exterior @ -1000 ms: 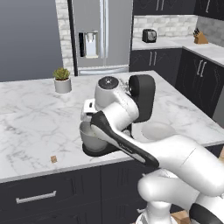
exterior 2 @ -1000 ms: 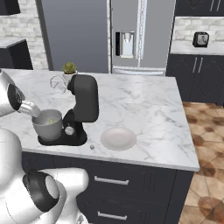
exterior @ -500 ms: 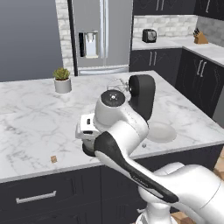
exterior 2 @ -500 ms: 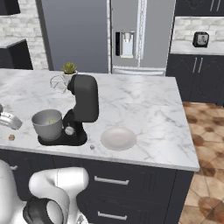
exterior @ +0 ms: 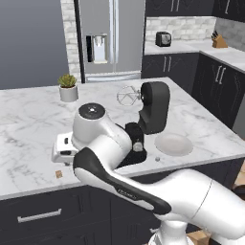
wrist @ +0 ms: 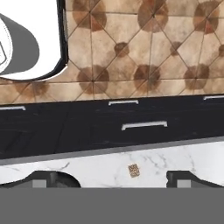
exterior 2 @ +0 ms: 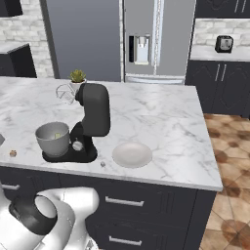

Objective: Add butter and sugar cubes to the stand mixer bowl and then turn on the stand mixer to begin making frosting.

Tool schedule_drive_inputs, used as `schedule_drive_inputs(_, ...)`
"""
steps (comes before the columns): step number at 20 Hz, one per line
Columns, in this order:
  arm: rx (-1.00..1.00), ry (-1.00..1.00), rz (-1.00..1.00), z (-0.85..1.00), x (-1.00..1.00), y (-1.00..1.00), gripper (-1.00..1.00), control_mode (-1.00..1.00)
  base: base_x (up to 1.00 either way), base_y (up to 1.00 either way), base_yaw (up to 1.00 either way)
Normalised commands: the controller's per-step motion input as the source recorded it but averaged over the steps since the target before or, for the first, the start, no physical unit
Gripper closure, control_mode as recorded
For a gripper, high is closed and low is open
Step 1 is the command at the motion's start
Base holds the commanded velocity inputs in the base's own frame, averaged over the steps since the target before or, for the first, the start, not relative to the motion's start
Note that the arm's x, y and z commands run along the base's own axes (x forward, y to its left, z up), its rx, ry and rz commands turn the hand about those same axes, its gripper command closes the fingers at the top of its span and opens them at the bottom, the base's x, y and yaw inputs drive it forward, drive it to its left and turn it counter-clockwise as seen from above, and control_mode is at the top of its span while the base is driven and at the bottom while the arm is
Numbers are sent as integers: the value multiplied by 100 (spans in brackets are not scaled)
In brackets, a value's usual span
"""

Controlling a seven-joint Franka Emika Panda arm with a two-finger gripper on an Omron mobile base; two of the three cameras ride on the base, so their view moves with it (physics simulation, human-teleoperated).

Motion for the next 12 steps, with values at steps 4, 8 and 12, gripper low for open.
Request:
schedule_drive_inputs(4, -1, 8, 3, -27, 13, 49, -100, -100, 0, 0, 0)
schedule_drive_inputs(8, -5, 0, 0, -48, 26, 17, -100, -100, 0, 0, 0)
schedule_drive_inputs(12, -8, 0, 0, -52, 31, 0, -100, -100, 0, 0, 0)
